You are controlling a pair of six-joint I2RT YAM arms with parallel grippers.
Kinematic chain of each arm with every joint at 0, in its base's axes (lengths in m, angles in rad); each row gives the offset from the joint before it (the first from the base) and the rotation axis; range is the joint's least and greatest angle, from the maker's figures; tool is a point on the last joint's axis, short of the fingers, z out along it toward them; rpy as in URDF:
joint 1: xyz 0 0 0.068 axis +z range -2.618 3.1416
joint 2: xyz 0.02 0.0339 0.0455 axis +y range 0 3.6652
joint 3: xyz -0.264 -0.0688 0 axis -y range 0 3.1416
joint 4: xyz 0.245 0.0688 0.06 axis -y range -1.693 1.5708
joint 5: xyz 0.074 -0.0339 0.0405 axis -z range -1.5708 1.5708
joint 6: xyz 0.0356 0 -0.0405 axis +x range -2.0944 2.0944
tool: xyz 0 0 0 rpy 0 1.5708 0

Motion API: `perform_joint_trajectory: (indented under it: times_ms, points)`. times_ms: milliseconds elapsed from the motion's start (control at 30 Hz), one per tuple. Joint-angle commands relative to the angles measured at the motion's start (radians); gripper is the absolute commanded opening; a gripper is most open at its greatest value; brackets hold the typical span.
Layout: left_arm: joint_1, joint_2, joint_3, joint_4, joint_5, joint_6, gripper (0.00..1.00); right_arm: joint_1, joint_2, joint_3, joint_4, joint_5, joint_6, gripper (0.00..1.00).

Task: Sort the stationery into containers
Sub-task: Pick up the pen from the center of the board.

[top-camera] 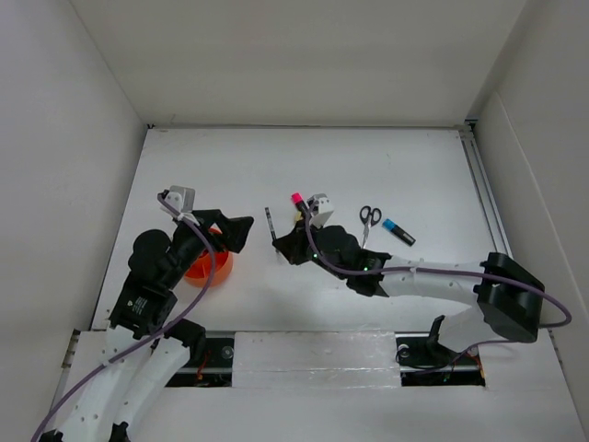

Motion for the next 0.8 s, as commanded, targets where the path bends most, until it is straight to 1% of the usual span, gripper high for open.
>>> perform_joint_trajectory:
  times_ms: [0, 100, 167, 233, 333, 433, 500, 567, 633, 667, 767]
  points:
    - [0.005, 0.026, 0.030, 0.028, 0.015, 0.002, 1.00, 0.042, 0.012, 0.029, 0.170, -0.021, -0.010, 0.00]
    - [0.005, 0.054, 0.039, 0.019, 0.015, -0.009, 1.00, 0.067, 0.012, 0.009, 0.303, -0.030, -0.019, 0.00]
    - [0.005, 0.080, 0.039, 0.006, -0.015, -0.019, 1.00, 0.078, 0.012, 0.009, 0.380, -0.050, -0.045, 0.00]
    - [0.005, 0.109, 0.050, -0.009, -0.028, -0.020, 1.00, 0.090, 0.012, 0.009, 0.417, -0.050, -0.055, 0.00]
    - [0.005, 0.148, 0.060, -0.027, -0.019, -0.030, 1.00, 0.113, 0.030, -0.021, 0.548, -0.052, -0.079, 0.00]
    - [0.005, 0.162, 0.071, -0.028, -0.009, -0.030, 1.00, 0.113, 0.058, -0.008, 0.535, -0.062, -0.079, 0.00]
    - [0.005, 0.162, 0.071, -0.028, -0.009, -0.040, 0.97, 0.113, 0.068, -0.008, 0.550, -0.062, -0.079, 0.00]
    - [0.005, 0.162, 0.071, -0.028, 0.002, -0.040, 0.88, 0.122, 0.079, 0.004, 0.559, -0.072, -0.079, 0.00]
    - [0.005, 0.152, 0.071, -0.017, 0.023, -0.040, 0.77, 0.122, 0.090, 0.014, 0.550, -0.043, -0.079, 0.00]
    - [0.005, 0.152, 0.071, -0.017, 0.023, -0.040, 0.65, 0.122, 0.090, 0.014, 0.550, -0.032, -0.079, 0.00]
    - [0.005, 0.142, 0.071, -0.005, 0.073, -0.040, 0.46, 0.122, 0.101, 0.023, 0.539, -0.009, -0.079, 0.00]
